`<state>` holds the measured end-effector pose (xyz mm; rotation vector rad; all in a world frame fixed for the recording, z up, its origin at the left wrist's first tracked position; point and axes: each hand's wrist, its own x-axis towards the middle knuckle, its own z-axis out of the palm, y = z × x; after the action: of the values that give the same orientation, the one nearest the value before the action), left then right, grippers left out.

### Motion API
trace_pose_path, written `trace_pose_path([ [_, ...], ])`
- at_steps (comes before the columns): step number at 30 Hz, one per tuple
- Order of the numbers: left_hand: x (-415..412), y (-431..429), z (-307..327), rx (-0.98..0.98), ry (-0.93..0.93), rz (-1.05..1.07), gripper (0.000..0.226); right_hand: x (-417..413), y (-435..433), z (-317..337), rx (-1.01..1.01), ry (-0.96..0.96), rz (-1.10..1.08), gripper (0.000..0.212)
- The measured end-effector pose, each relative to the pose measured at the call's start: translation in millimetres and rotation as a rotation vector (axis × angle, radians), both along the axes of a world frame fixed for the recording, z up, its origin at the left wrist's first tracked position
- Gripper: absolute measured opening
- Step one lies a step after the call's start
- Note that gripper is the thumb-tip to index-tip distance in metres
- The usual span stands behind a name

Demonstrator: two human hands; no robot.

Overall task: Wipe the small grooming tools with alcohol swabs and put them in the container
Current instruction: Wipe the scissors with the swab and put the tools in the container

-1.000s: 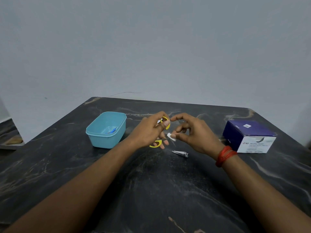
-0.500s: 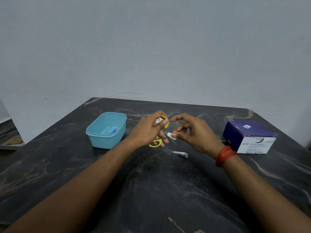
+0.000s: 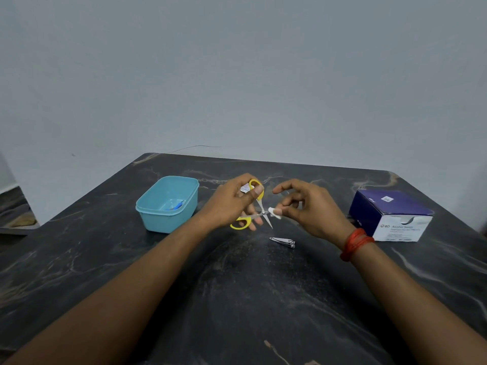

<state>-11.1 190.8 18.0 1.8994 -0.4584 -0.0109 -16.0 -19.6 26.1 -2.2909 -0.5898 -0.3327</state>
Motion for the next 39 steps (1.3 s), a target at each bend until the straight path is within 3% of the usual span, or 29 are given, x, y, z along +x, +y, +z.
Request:
trace_pose_path([
  [6, -0.7, -1.8, 6.2, -0.545, 0.347, 0.035, 0.056, 1.6, -1.0, 7.7, 0.629, 0.07, -0.058, 0.028],
  [12, -9.2, -19.3, 2.5, -0.689, 0.495, -0.133, 0.076, 0.9, 5.8, 1.0, 0.911, 0.084, -0.15, 0.029],
  [15, -12.0, -29.5, -0.2, -0.689, 0.44, -0.135, 0.065, 0.9, 11.0, -4.5, 0.968, 0.092, -0.177, 0.03],
  [20, -7.2, -30.4, -5.3, -0.712, 0.351, 0.014, 0.049, 2.9, 19.6, -15.1, 0.884, 0.103, -0.167, 0.027],
  [24, -3.3, -24.6, -4.9, -0.576, 0.25, 0.088, 0.046, 4.2, 22.1, -20.2, 0.726, 0.081, -0.202, 0.024],
  [32, 7.0, -10.9, -7.5, -0.282, 0.09, 0.111, 0.04, 5.5, -3.9, 2.6, 0.44, -0.327, -0.343, 0.007],
  [39, 8.9, -6.3, -6.0, -0.324, 0.104, 0.102, 0.038, 1.2, -0.2, 2.0, 0.203, -0.404, -0.282, 0.008],
])
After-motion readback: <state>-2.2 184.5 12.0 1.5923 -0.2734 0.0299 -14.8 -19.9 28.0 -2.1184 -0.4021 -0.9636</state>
